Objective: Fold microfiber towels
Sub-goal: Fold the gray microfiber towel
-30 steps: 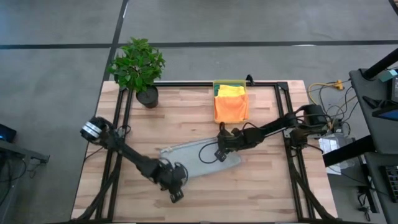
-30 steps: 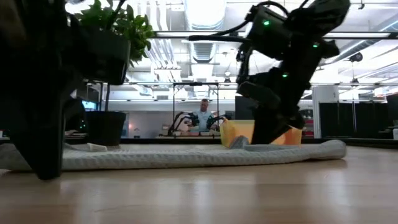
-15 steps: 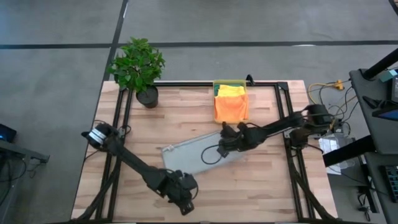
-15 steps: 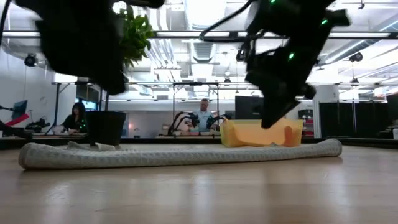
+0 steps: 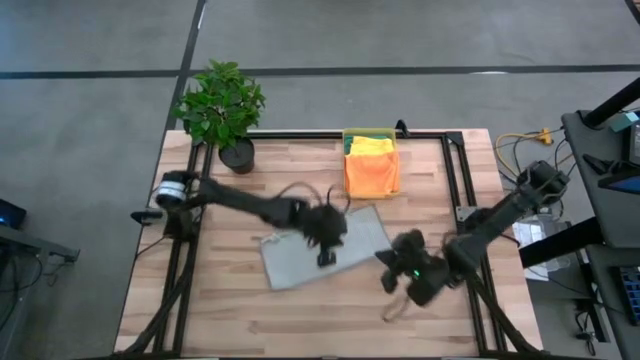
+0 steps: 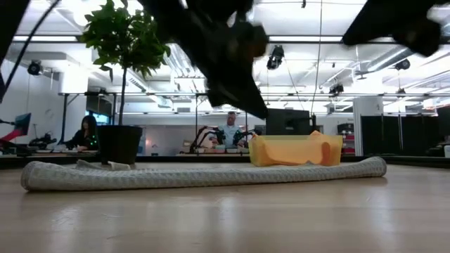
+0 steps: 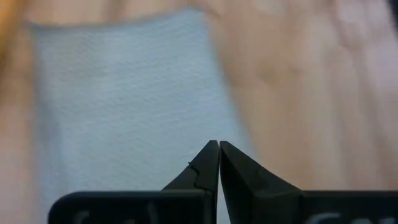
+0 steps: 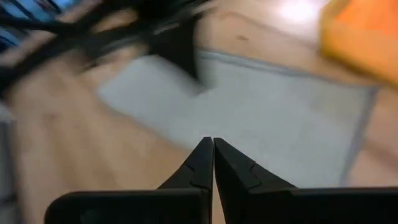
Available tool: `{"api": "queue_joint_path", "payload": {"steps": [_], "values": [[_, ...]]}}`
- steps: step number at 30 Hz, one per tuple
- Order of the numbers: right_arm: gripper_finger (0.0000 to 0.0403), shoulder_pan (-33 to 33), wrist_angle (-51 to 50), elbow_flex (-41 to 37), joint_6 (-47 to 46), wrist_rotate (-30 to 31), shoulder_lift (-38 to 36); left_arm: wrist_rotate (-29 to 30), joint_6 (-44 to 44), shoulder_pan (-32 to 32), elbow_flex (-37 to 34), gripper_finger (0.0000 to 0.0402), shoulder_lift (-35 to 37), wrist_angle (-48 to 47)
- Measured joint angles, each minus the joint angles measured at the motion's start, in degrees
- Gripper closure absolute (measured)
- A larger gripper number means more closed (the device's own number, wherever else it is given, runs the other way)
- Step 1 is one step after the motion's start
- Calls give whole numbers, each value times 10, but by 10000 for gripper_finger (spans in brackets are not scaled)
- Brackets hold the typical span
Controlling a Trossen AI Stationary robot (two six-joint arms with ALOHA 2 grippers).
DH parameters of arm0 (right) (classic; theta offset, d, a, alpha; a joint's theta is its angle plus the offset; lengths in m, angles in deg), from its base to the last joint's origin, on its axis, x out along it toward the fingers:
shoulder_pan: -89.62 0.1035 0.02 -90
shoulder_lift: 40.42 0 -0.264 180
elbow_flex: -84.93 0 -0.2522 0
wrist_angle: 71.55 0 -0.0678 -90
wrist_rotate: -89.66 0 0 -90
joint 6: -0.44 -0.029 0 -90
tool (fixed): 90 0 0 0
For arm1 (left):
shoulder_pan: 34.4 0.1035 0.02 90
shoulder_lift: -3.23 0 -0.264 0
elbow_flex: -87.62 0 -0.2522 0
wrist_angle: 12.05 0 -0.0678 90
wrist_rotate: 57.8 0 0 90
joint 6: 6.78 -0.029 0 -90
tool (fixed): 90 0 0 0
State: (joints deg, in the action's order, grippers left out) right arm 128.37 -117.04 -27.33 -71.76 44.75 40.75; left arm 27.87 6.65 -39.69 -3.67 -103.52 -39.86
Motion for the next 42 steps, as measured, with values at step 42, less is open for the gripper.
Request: {"api": "queue_joint_path", "payload": {"steps": [42], "values": [[394, 62, -208, 230, -148, 60, 220, 316, 142, 12, -18, 402, -12, -256]]}}
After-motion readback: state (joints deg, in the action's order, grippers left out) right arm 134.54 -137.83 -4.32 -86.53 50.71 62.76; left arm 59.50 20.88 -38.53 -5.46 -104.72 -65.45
